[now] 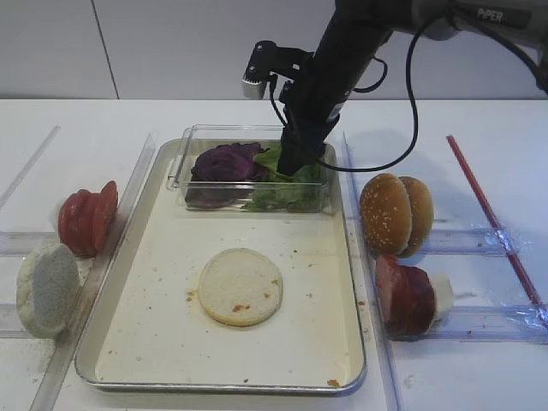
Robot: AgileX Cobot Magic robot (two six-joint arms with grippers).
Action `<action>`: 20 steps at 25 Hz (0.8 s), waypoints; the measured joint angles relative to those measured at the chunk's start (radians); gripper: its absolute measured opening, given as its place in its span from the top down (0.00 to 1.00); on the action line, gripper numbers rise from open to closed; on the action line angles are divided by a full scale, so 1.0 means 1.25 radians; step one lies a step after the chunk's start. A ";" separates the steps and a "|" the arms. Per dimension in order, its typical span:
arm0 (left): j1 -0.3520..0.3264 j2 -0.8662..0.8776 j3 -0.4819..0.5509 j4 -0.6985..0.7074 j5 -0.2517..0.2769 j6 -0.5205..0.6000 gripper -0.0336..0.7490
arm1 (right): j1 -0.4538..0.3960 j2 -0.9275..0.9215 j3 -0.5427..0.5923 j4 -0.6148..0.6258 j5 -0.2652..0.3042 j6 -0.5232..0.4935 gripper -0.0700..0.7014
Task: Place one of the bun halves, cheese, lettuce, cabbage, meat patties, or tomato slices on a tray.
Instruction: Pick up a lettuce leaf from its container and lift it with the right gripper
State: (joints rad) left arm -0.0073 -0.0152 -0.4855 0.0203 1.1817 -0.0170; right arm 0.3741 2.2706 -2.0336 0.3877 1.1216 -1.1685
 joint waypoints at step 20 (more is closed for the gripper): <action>0.000 0.000 0.000 0.000 0.000 -0.001 0.38 | 0.000 0.032 0.000 -0.012 -0.011 0.000 0.29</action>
State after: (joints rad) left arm -0.0073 -0.0152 -0.4855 0.0203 1.1817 -0.0178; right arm 0.3741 2.3104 -2.0336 0.3726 1.1072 -1.1683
